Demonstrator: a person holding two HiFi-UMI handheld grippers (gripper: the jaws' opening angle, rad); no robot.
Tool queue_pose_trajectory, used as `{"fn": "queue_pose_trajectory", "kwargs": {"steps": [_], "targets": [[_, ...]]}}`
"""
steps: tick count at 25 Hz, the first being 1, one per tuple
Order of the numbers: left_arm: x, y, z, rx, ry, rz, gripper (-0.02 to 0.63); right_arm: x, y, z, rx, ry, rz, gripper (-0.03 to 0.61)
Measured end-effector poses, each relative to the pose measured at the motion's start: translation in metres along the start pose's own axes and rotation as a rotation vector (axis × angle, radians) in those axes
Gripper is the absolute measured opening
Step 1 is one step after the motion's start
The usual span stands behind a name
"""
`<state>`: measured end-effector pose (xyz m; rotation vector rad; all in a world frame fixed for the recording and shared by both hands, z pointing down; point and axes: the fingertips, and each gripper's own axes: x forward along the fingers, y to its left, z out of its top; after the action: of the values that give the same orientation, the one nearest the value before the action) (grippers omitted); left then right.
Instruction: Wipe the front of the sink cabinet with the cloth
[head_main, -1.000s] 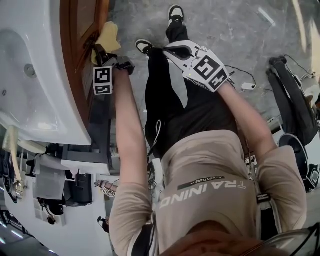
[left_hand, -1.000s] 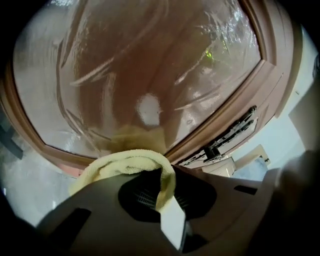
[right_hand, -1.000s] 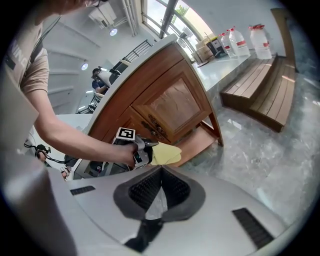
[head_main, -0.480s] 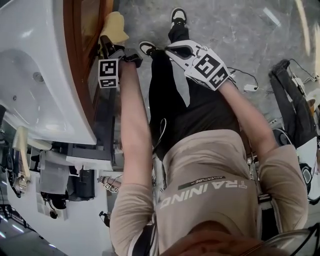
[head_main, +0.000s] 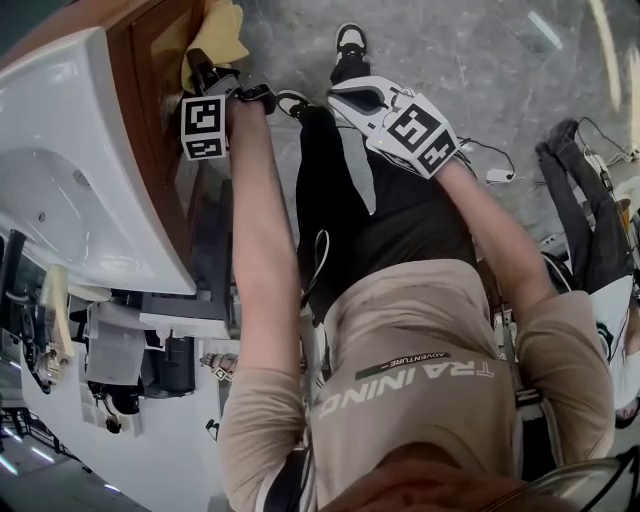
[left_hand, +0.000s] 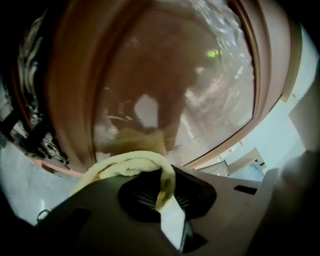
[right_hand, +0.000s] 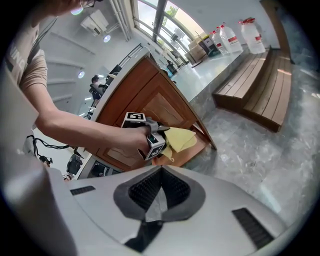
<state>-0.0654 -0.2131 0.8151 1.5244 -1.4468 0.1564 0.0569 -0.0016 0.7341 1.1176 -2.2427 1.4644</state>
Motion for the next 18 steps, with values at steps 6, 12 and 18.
{"fn": "queue_pose_trajectory", "kwargs": {"steps": [6, 12, 18], "targets": [[0.027, -0.046, -0.007, 0.066, 0.028, -0.056, 0.043, -0.023, -0.024, 0.004, 0.06, -0.026, -0.017, 0.012], [0.049, -0.096, -0.023, 0.071, 0.058, -0.083, 0.043, -0.047, -0.051, 0.011, 0.095, -0.072, -0.039, 0.011], [0.063, -0.144, -0.014, 0.179, 0.068, -0.225, 0.043, -0.044, -0.052, 0.019, 0.103, -0.096, -0.047, 0.012]]}}
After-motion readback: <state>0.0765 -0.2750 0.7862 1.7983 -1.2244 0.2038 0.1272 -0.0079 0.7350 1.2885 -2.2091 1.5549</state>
